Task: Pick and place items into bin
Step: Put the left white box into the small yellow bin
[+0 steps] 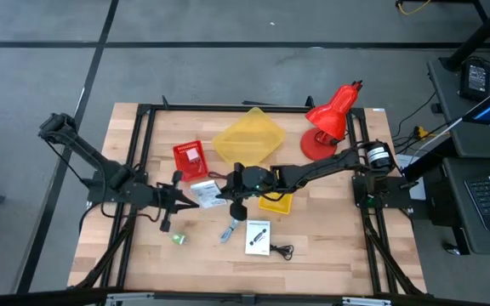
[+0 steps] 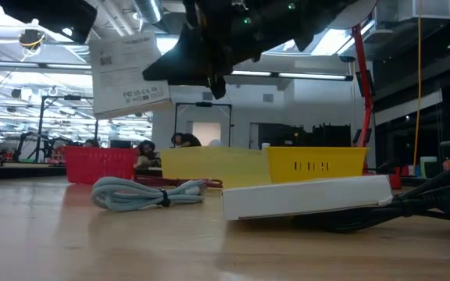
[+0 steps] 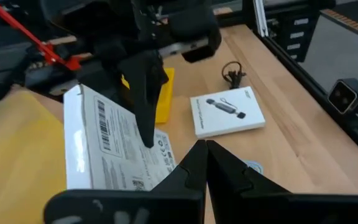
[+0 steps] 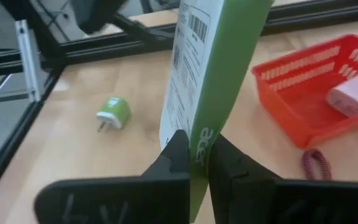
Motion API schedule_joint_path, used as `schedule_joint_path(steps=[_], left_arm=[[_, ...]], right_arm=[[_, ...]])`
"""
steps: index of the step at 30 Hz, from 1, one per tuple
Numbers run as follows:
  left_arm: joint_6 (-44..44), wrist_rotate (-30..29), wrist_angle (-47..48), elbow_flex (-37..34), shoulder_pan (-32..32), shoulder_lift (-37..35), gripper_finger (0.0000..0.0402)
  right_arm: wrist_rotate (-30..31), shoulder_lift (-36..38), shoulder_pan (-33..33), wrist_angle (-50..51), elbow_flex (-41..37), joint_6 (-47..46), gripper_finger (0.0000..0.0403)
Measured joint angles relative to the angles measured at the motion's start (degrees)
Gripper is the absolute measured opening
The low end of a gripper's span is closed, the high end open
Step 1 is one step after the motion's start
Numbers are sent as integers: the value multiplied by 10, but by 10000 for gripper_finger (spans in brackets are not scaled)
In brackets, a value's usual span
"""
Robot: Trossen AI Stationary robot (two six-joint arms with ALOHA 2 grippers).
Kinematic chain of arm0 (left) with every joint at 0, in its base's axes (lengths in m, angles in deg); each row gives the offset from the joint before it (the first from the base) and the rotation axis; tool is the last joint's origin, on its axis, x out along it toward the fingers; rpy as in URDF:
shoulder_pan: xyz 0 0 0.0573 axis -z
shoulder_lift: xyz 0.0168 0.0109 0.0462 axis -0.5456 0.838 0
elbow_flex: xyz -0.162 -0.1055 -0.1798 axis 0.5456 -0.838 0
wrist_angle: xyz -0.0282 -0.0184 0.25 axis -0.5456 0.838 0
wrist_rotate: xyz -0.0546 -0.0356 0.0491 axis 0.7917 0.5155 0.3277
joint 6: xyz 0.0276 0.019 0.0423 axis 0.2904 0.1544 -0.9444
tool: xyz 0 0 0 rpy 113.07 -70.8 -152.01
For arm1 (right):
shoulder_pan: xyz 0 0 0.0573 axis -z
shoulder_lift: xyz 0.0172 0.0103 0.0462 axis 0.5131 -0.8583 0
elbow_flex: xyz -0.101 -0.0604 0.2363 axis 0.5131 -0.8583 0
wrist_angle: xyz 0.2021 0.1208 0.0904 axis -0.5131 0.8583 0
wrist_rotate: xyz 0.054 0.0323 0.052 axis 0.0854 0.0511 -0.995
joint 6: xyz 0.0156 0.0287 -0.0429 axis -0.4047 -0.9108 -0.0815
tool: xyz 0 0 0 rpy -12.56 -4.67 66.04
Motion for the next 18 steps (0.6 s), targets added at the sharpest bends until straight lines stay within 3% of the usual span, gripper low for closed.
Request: schedule_joint_path(steps=[6, 12, 18], left_arm=[[3, -27, 41, 0, 28, -36, 2], [12, -92, 75, 1, 53, -50, 2], [15, -115, 94, 1, 69, -51, 2]], right_arm=[[11, 9, -1, -39, -40, -1, 10], [15, 56, -2, -119, -110, 14, 10], [17, 109, -3, -257, -215, 37, 10]])
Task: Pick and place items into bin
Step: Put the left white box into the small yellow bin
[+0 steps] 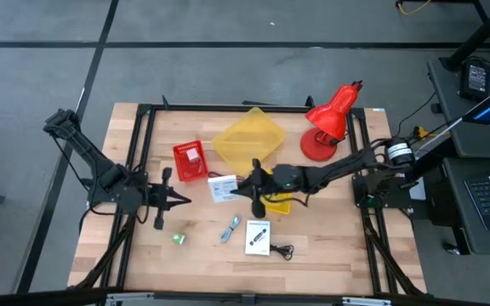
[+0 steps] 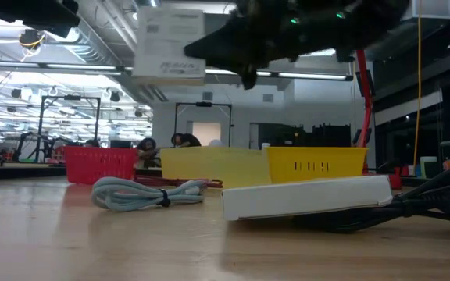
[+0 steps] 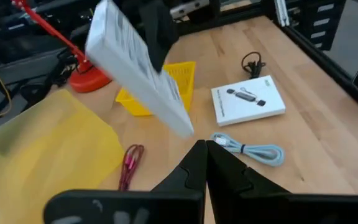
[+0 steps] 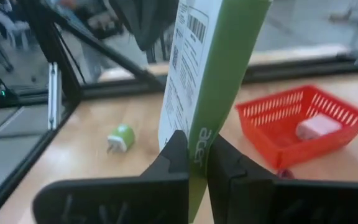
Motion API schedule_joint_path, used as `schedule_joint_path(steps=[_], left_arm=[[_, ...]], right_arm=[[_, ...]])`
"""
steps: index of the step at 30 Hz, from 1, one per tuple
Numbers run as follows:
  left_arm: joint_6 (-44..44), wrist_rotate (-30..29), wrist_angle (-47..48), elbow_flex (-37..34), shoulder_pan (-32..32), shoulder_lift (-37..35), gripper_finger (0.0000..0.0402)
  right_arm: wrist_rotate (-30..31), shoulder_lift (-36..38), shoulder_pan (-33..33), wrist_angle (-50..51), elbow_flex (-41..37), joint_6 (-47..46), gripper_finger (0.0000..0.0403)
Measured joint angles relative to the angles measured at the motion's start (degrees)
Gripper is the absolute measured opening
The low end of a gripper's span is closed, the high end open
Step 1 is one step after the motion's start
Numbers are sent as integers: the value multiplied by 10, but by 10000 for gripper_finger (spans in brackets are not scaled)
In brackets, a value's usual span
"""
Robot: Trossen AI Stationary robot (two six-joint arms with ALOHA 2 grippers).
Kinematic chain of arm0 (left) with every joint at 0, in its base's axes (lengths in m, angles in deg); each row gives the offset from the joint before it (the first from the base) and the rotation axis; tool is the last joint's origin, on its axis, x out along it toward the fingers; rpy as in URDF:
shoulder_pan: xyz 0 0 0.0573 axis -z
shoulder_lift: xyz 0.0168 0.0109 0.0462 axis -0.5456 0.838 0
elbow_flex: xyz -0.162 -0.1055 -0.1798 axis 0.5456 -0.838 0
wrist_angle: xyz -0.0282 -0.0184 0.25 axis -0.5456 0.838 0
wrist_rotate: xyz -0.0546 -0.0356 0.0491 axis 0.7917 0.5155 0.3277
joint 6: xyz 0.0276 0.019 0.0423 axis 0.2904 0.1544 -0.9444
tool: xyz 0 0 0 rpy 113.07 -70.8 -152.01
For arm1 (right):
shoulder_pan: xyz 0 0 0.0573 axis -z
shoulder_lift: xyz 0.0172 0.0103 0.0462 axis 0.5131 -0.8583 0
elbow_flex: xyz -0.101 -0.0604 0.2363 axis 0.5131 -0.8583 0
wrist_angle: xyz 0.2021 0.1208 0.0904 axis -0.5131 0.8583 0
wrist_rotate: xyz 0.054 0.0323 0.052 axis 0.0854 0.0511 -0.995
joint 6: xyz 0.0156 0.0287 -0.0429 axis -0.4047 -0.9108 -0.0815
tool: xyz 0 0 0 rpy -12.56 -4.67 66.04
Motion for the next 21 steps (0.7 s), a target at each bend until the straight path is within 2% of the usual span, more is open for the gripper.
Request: schedule_joint_path(steps=[5, 9, 13, 16, 21], left_arm=[[16, -43, -11, -25, 6, -6, 2], [34, -45, -22, -39, 4, -15, 2], [31, -46, -31, -39, 4, -16, 2], [21, -47, -35, -39, 4, -17, 2], [22, -47, -37, -39, 4, -17, 2]], right_arm=[[0, 8, -6, -185, -86, 80, 10], [-2, 8, -6, -257, -115, 109, 13], [-1, 8, -5, -260, -113, 131, 22], [-2, 8, -2, -259, -113, 144, 10], [21, 8, 16, -255, -112, 116, 10]])
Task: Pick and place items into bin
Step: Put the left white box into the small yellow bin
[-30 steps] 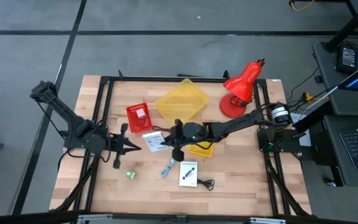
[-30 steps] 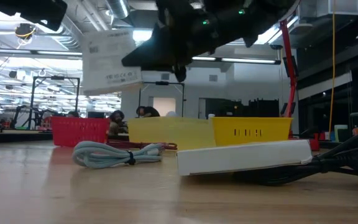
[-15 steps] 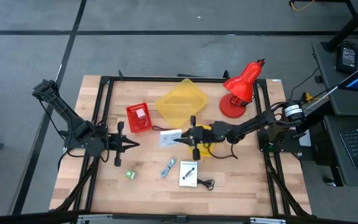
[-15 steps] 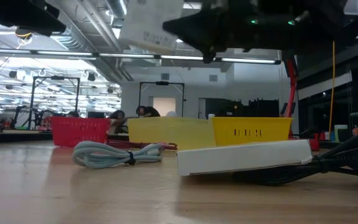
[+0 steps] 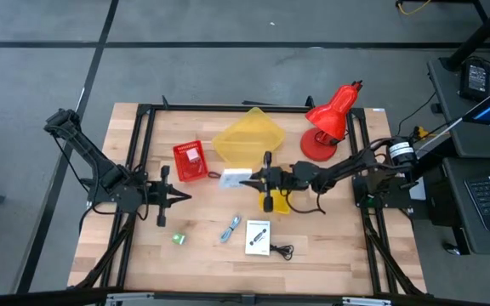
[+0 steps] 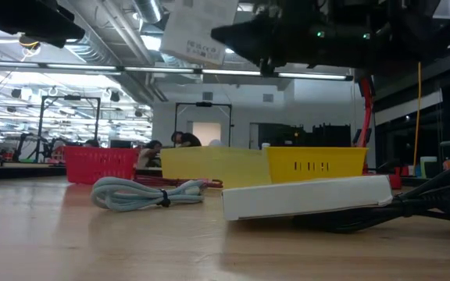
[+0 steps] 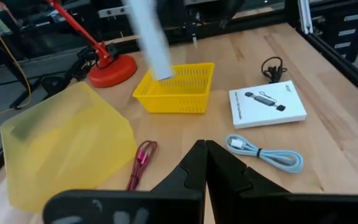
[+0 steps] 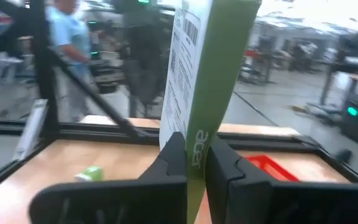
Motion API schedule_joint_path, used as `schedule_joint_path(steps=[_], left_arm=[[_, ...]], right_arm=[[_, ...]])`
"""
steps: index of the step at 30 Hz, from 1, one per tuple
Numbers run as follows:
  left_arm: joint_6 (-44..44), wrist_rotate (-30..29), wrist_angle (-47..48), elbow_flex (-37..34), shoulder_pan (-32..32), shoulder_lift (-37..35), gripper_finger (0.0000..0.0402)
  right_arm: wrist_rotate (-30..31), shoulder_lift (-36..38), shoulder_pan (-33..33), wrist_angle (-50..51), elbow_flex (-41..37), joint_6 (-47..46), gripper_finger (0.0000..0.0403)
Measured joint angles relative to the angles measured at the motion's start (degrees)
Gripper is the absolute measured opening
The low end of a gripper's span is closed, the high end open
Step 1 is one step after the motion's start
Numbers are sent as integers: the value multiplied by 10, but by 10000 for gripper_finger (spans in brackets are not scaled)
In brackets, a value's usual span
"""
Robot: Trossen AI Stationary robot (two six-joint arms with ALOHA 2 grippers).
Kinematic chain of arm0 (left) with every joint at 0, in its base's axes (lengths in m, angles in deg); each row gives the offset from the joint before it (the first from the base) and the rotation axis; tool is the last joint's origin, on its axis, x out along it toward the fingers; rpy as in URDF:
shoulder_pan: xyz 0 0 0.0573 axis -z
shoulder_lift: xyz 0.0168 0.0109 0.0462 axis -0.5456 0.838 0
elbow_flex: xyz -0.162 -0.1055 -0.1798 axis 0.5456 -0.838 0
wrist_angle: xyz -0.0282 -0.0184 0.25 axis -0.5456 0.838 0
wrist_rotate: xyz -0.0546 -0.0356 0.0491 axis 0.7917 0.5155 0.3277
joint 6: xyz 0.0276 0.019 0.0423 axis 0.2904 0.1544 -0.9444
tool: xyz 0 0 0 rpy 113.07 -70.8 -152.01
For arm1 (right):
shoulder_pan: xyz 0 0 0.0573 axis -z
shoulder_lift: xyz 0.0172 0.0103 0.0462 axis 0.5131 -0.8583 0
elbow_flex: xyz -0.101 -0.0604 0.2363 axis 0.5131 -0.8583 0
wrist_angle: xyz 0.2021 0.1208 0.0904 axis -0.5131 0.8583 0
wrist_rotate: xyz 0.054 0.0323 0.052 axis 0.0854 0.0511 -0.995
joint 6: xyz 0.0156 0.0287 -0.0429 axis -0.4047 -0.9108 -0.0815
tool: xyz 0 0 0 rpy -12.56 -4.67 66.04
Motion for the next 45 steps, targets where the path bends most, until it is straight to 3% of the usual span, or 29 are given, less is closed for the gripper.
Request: schedule_joint_path(steps=[9, 16, 21, 33, 45], left_arm=[[11, -13, 28, 0, 0, 0, 2], [0, -26, 53, 0, 0, -11, 2], [-6, -21, 76, 0, 0, -44, 2], [-36, 16, 97, 0, 0, -111, 2], [-7, 18, 82, 0, 0, -110, 2]], right_arm=[[48, 5, 9, 31, -2, -34, 10], [103, 86, -8, 207, -2, -80, 10], [175, 157, -53, 340, -2, -122, 10], [362, 211, -182, 515, -2, -344, 10], [378, 211, -204, 637, -2, -608, 10]])
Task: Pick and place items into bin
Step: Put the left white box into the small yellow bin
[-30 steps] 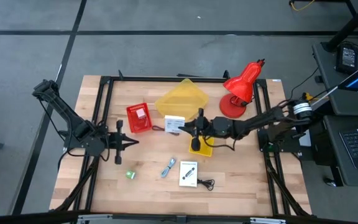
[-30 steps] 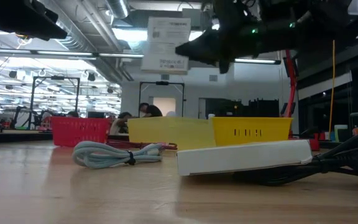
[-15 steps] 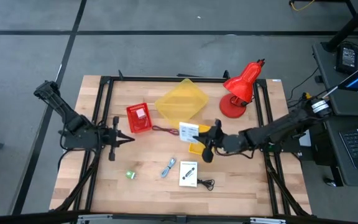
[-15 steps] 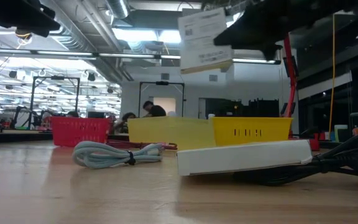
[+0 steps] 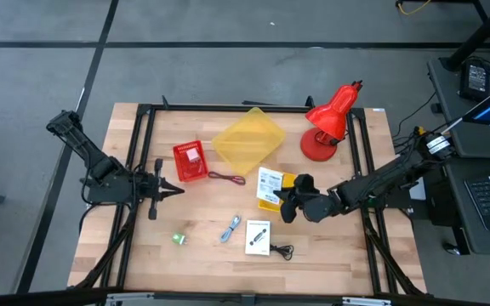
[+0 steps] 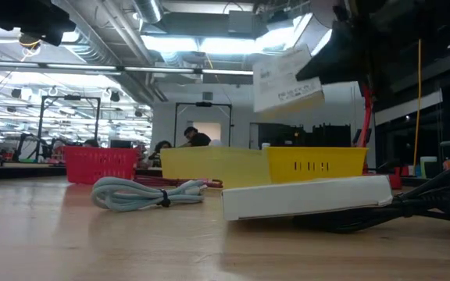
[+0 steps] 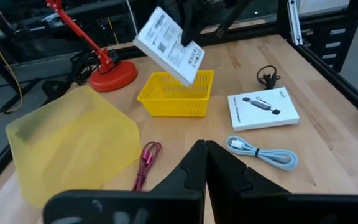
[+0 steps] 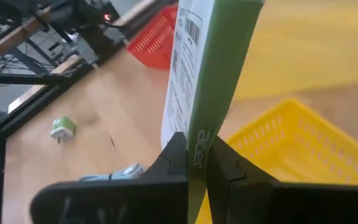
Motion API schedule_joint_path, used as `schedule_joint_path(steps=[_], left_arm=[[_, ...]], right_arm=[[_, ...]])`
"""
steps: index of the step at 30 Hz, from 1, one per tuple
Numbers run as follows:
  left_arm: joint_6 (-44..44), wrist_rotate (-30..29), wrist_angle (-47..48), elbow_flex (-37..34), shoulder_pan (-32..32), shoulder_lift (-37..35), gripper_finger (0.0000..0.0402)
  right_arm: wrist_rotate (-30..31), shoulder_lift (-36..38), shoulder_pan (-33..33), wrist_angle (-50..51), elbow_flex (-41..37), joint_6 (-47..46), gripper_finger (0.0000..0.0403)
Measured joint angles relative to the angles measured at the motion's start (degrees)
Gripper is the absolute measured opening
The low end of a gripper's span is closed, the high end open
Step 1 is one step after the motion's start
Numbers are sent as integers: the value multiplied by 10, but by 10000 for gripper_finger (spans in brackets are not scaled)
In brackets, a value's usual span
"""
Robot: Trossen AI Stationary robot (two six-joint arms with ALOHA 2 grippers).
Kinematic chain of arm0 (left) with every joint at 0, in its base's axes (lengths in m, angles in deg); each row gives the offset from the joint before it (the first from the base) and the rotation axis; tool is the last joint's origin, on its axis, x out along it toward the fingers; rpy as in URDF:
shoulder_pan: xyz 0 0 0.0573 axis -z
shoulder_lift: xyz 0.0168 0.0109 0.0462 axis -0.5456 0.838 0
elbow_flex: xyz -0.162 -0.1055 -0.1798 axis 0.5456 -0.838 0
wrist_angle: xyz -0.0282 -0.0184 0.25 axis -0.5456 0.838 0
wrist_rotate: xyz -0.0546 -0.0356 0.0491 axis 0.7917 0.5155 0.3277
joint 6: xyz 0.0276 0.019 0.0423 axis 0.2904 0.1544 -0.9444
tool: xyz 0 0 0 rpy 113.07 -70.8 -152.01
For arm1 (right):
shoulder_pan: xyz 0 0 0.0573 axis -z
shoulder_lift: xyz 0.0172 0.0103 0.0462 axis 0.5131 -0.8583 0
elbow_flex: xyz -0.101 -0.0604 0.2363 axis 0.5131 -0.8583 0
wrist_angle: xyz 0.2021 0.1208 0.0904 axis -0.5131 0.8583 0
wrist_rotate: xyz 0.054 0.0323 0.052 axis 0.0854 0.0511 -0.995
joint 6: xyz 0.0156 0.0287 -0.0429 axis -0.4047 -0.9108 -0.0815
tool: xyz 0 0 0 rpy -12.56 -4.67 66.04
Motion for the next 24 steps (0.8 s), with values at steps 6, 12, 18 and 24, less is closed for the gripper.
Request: schedule_joint_path(steps=[6, 12, 18, 24], left_arm=[[0, 3, 0, 0, 0, 0, 2], [-2, 2, 0, 0, 0, 0, 2], [-10, -1, 0, 0, 0, 0, 2], [-21, -2, 0, 0, 0, 0, 2]], right_arm=[[-42, 0, 1, 159, 46, -137, 10], [-85, 0, 6, 332, 135, -221, 10], [-154, 0, 36, 344, 162, -266, 10], [-221, 0, 76, 346, 161, -284, 10]])
